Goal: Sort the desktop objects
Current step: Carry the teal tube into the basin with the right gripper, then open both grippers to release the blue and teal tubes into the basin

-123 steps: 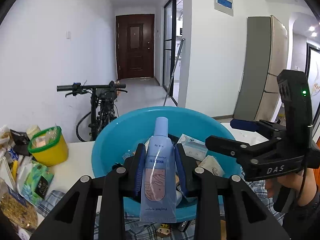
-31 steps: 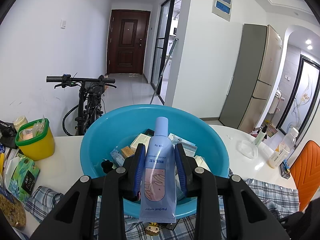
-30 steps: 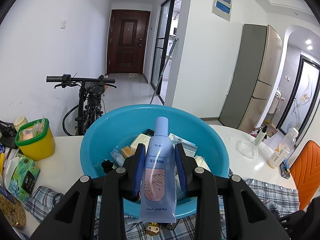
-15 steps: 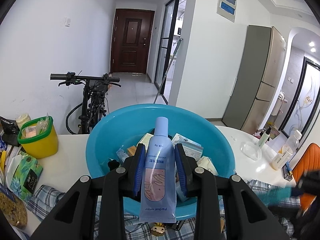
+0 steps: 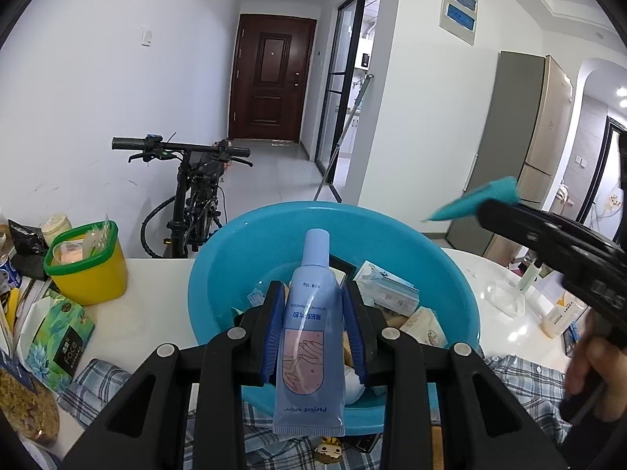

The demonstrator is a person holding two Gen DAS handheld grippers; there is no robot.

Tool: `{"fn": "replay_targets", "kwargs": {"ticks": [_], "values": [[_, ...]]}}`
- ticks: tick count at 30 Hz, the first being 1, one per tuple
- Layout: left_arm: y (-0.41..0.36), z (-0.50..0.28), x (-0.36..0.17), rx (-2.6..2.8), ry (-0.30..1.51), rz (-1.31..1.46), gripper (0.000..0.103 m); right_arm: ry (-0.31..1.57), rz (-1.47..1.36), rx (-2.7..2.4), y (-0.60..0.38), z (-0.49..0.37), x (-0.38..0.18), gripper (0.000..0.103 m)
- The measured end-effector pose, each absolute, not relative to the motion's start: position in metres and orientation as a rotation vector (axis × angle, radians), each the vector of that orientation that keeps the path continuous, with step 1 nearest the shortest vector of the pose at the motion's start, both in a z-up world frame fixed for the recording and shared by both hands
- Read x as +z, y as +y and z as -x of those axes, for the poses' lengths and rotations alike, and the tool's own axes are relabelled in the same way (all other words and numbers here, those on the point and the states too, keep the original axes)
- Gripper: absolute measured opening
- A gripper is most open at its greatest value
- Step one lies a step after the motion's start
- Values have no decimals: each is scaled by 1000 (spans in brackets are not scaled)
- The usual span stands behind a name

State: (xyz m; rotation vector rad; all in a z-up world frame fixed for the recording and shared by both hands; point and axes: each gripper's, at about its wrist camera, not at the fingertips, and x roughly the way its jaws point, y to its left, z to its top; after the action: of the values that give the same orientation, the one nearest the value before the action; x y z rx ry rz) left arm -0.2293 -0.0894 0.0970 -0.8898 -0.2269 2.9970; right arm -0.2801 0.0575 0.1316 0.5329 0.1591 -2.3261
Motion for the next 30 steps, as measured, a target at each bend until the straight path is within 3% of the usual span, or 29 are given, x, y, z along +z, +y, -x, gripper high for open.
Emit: {"fn": "replay_targets", "kwargs": {"ticks": [11,30], "values": [[-68,241,83,2997,-111,948,32,129,-561,-2292,61,290,107,18],[-69,243,79,3020,-101,947,32,118,-560,-2276,66,290,105,18]]}}
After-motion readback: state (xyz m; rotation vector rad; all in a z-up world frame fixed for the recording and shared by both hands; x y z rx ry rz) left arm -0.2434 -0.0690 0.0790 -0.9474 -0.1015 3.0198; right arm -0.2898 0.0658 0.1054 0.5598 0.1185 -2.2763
